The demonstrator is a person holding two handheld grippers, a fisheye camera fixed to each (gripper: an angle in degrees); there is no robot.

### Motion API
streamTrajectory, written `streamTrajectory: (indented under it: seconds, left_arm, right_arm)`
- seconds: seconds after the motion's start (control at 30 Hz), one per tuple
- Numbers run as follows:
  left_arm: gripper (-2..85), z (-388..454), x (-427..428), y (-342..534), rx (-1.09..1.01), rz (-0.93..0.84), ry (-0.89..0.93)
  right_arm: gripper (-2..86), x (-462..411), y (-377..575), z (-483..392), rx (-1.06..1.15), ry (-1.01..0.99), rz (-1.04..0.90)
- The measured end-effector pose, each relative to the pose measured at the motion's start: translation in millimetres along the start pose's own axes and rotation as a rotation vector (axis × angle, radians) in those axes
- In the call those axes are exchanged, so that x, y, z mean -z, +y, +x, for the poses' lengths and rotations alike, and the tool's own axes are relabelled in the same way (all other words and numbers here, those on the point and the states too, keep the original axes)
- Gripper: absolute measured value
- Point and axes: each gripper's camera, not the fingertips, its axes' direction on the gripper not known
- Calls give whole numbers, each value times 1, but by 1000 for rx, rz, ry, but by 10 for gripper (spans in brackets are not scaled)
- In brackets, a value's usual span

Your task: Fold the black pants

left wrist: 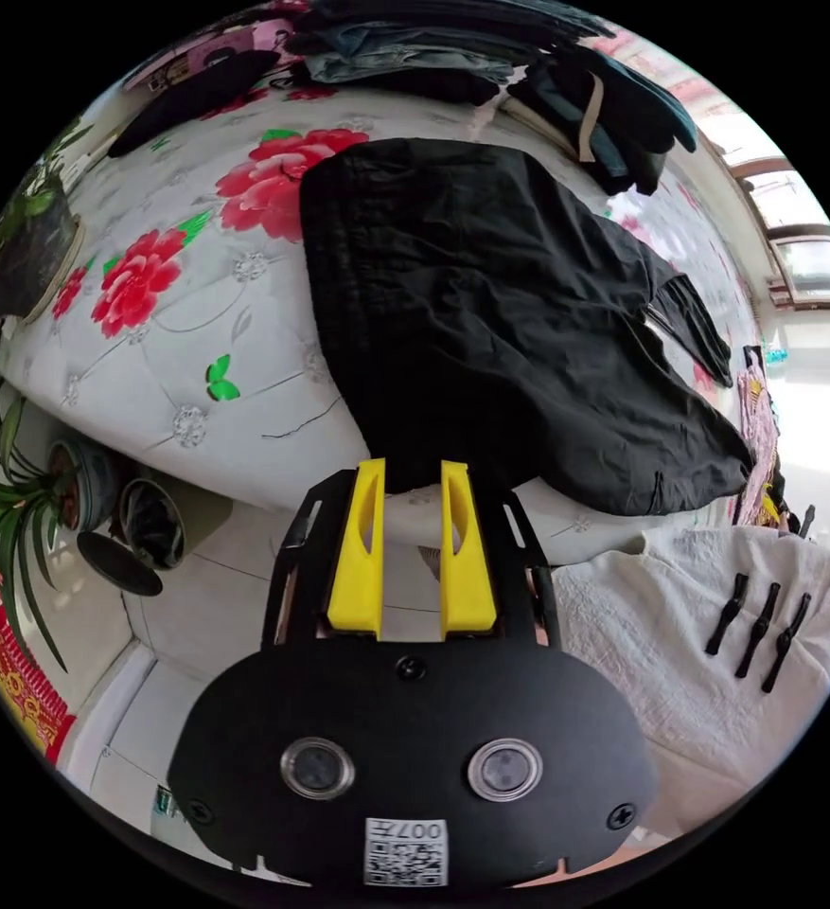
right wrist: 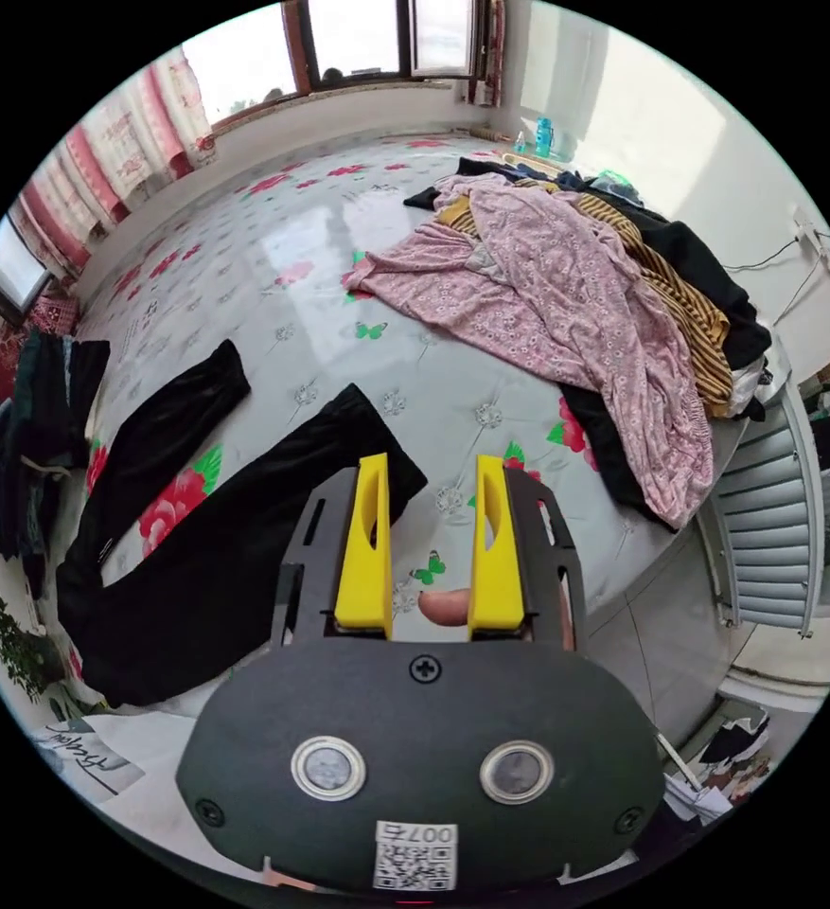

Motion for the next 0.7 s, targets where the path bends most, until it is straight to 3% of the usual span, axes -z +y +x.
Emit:
streamTrajectory:
  seconds: [0.13, 0.3, 0.43, 0.6, 0.7]
  left_arm:
    - [81, 16, -18, 5, -61, 6, -104]
    - [17, 3, -15, -2, -119, -87, -142]
    - [-7, -12, -1, 12, -211, -151, -241]
    - [-9, -55, 12, 46, -78, -110, -225]
    - [-8, -85, 30, 75, 6, -59, -182]
  right_arm:
    - [90, -25, 36, -14, 72, -157, -101]
    - [86, -52, 60, -54, 198, -210, -171]
    - [79, -76, 73, -76, 256, -78, -308]
    - [72, -66, 80, -63, 218, -44, -331]
    - [72, -38, 74, -53, 198, -54, -238]
